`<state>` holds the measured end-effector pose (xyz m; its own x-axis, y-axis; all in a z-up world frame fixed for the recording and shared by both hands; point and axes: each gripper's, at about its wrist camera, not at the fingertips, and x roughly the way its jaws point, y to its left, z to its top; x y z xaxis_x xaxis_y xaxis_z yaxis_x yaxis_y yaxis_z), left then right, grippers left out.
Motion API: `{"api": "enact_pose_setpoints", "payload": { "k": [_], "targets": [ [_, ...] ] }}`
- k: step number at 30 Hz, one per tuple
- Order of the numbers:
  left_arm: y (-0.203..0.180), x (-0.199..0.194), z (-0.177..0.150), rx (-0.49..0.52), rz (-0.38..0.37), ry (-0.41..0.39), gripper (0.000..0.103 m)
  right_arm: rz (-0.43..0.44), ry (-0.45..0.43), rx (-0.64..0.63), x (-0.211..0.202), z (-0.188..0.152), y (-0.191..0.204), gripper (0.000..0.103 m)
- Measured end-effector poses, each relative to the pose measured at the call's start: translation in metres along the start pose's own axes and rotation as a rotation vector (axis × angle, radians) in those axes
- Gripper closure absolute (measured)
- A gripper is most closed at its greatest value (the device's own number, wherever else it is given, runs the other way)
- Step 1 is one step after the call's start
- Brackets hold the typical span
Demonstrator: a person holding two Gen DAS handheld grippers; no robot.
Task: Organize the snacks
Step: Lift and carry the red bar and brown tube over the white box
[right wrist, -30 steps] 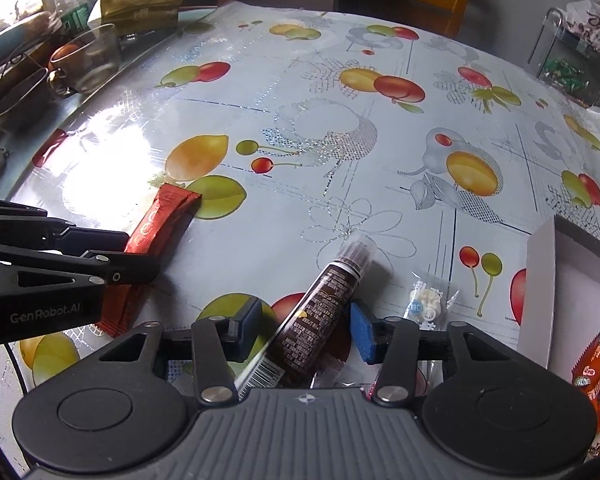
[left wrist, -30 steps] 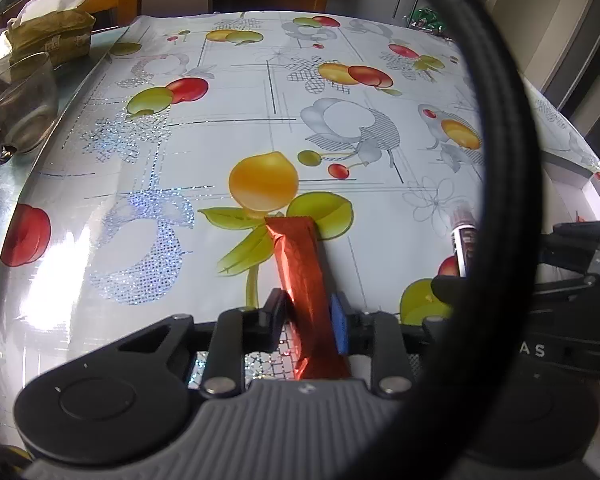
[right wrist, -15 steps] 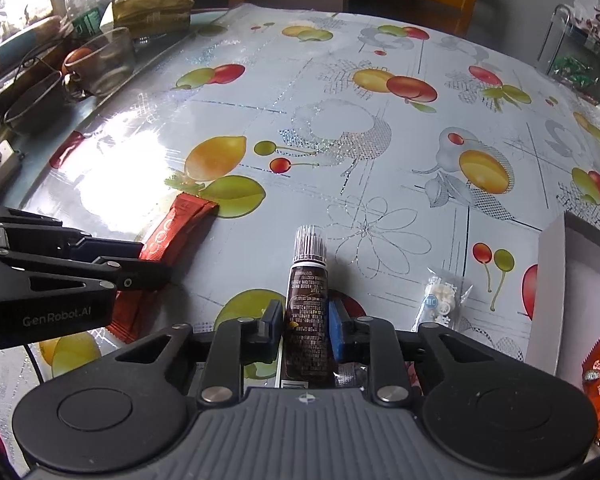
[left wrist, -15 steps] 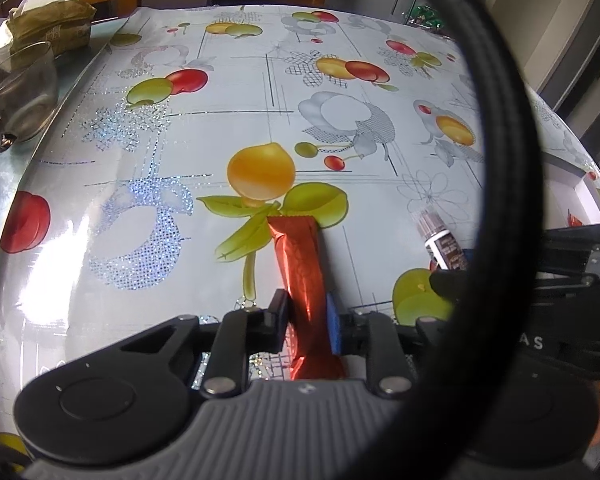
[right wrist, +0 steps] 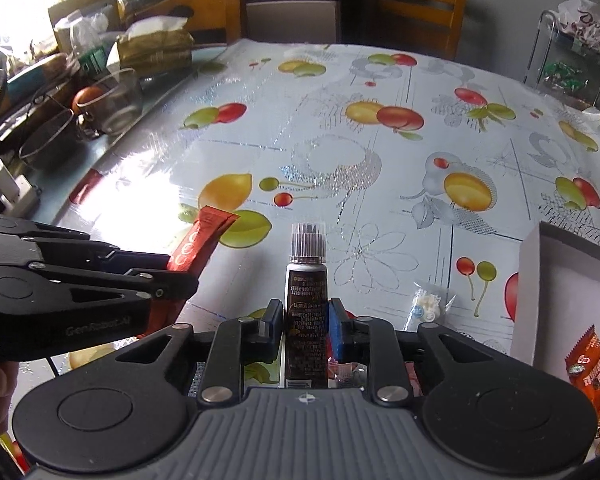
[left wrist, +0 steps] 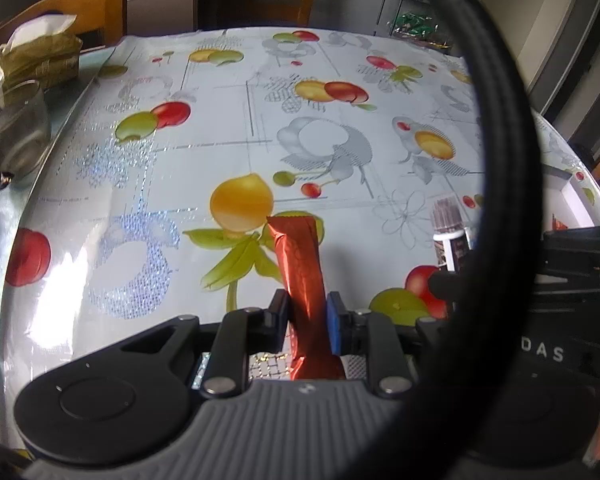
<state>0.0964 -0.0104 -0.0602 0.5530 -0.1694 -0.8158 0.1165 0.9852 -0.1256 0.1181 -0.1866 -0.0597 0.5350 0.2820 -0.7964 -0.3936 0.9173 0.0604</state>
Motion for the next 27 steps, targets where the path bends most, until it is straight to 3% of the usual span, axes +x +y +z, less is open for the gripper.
{"api": "enact_pose_setpoints", "payload": {
  "k": [14, 27],
  "targets": [
    [-0.022, -0.02, 0.012, 0.056, -0.003, -0.048, 0.086, 0.01, -0.123, 0.016, -0.056, 0.004, -0.004, 0.078],
    [-0.065, -0.039, 0.025, 0.128, -0.049, -0.096, 0.086, -0.061, -0.209, 0.068, -0.098, 0.001, -0.036, 0.078]
  ]
}}
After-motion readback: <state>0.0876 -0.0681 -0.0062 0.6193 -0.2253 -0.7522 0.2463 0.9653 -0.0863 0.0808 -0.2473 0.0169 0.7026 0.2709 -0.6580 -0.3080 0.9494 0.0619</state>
